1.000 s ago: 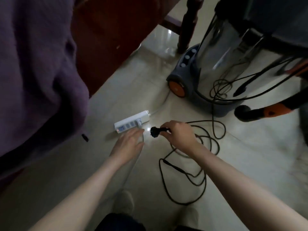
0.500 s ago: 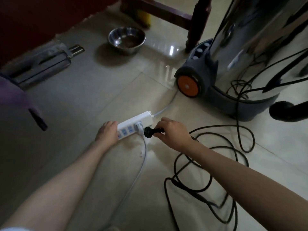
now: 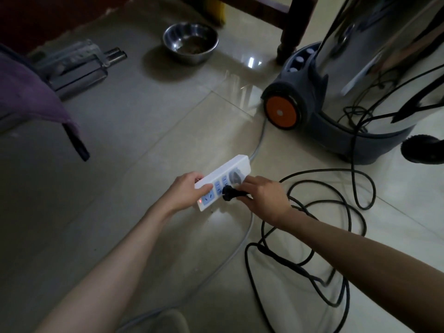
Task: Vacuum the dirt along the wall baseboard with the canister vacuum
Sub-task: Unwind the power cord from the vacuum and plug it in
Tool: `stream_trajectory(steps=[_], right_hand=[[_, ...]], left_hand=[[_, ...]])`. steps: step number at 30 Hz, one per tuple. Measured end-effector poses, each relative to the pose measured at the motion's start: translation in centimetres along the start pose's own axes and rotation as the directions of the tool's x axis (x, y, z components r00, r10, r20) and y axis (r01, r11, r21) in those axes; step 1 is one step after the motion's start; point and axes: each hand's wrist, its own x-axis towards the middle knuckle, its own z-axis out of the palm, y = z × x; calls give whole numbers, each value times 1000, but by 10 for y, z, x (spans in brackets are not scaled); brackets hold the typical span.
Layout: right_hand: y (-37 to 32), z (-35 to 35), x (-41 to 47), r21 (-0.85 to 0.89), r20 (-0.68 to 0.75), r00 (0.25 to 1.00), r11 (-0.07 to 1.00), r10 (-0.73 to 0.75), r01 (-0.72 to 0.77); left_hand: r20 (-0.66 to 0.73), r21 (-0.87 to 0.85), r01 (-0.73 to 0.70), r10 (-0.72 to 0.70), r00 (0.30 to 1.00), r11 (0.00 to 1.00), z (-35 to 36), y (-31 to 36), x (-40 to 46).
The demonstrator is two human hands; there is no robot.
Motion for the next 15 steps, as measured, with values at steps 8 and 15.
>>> stream_trajectory(steps=[8, 15], right_hand=[[-8, -10, -5, 94, -237, 971, 993, -44, 68], [-5, -17, -3, 100, -310, 949, 991, -49, 84]], left_hand=[[-56, -66, -43, 40, 998, 997, -13, 13, -8], [-52, -104, -44, 39, 998, 994, -14, 20, -13]])
